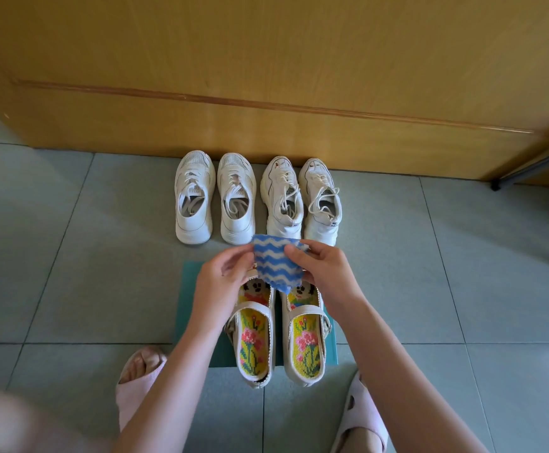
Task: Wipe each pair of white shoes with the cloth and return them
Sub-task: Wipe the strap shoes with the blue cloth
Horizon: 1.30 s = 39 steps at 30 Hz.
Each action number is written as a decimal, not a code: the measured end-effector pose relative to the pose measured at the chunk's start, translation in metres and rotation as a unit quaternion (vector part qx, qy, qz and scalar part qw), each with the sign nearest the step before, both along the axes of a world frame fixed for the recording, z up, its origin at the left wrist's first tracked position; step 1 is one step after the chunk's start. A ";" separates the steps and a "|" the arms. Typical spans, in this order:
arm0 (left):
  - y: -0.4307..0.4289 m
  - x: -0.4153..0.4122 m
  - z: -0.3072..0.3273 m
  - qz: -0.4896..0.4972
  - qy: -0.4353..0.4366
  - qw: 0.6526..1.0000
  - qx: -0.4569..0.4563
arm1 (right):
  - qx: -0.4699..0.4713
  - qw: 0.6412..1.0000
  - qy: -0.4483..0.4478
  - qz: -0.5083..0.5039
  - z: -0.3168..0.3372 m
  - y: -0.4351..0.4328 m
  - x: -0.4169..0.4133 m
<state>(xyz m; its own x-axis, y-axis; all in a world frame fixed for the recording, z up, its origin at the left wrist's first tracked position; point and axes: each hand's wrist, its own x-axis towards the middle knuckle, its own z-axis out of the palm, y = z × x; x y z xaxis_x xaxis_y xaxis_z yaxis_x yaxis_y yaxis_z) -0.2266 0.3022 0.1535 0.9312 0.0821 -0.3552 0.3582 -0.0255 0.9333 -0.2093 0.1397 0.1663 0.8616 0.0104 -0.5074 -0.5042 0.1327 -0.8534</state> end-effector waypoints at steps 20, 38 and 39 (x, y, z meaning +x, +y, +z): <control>-0.036 -0.013 -0.008 -0.025 0.037 0.998 0.044 | 0.046 0.991 0.067 -0.102 -0.024 -0.016 -0.001; -0.106 -0.064 -0.048 -0.116 0.065 0.931 0.339 | -0.452 0.889 -0.057 0.050 -0.092 -0.027 0.045; -0.106 -0.065 -0.052 -0.106 0.071 0.931 0.343 | -0.458 0.885 -0.069 0.054 -0.092 -0.026 0.043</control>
<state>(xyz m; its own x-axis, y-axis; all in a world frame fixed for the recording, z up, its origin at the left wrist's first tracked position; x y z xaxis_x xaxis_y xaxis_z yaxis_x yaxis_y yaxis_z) -0.2917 0.1967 0.1020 0.9002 0.1550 -0.4070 0.3957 -0.6817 0.6155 -0.1667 0.1134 0.0741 0.9349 -0.2646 -0.2364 -0.3548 -0.6888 -0.6322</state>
